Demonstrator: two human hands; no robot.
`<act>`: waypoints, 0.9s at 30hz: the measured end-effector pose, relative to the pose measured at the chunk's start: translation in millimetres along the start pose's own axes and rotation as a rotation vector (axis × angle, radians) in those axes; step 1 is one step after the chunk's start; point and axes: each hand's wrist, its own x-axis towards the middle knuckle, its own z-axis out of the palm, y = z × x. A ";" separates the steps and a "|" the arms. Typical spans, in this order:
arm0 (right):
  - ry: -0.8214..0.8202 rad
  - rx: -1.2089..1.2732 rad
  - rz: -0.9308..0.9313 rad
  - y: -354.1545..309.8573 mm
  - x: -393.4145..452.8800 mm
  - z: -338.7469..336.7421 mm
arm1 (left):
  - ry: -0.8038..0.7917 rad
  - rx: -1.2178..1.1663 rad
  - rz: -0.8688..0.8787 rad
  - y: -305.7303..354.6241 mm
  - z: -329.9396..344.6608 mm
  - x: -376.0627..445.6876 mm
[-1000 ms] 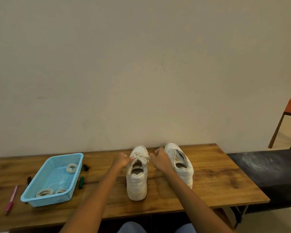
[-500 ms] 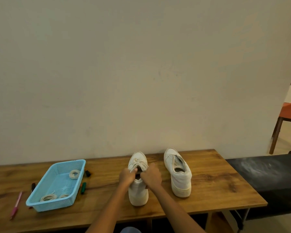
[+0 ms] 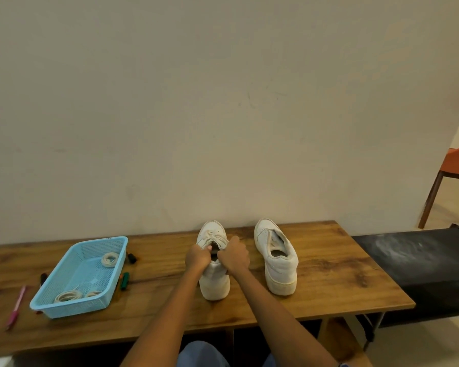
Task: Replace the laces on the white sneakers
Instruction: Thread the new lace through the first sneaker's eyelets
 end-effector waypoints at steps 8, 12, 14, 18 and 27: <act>-0.034 -0.020 0.000 -1.4 -2.5 -0.7 | -0.038 -0.036 -0.020 1.1 -3.0 -3.1; -0.088 -0.200 -0.016 -10.2 -3.4 -13.2 | -0.079 -0.028 0.020 3.0 -17.1 -8.3; 0.000 -0.317 -0.079 -19.2 -5.4 -17.1 | -0.040 -0.006 0.059 -1.1 -30.2 -6.3; 0.170 -0.339 -0.293 -45.0 -17.0 -8.4 | 0.040 0.042 0.086 -17.6 -66.4 -5.2; -0.036 -0.307 -0.609 -107.7 -50.4 71.8 | 0.330 0.198 0.063 -87.9 -166.4 -4.2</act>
